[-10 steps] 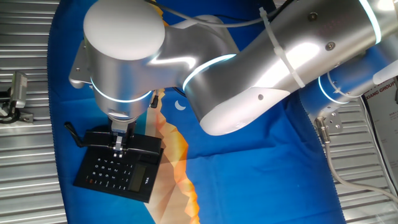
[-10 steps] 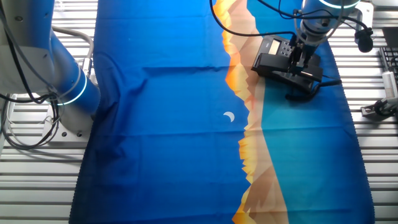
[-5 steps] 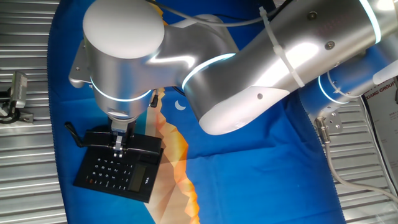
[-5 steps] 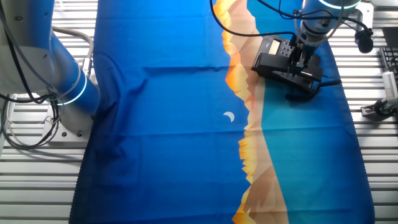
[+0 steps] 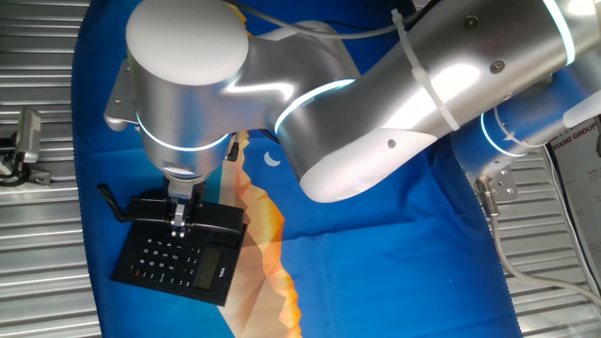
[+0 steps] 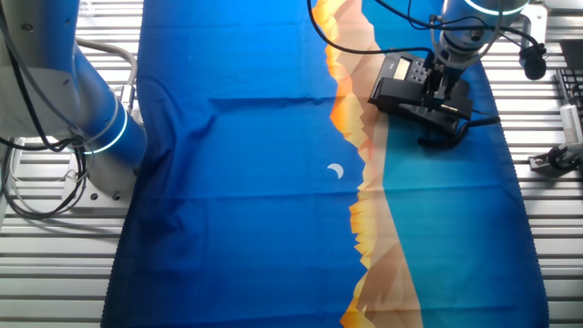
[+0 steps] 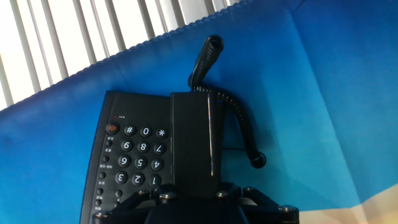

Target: Place the handset of the telephone on the corresponding phone cradle

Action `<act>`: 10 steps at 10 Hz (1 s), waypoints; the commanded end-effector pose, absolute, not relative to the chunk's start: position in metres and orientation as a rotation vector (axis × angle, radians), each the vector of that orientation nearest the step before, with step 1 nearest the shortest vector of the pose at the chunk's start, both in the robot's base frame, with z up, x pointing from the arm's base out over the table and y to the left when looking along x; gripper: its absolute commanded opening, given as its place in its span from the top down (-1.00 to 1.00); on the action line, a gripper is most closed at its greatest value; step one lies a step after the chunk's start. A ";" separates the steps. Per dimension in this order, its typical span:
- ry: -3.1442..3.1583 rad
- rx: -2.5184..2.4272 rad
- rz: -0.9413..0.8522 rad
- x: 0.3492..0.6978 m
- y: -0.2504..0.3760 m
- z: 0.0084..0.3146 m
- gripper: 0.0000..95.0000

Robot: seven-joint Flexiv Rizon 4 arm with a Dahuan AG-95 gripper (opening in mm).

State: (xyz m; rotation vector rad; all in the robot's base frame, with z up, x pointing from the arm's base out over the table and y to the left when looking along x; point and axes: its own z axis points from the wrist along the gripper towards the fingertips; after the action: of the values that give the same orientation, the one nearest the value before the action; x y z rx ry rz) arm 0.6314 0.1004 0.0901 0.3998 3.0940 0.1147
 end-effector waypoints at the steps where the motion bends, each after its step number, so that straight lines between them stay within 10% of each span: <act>1: 3.092 0.402 0.106 0.631 0.100 0.090 1.00; 10: 3.096 0.331 0.093 0.631 0.100 0.090 1.00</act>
State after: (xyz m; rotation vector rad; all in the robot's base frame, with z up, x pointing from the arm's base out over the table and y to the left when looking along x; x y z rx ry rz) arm 0.6311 0.1000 0.0903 0.3399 3.0950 0.0886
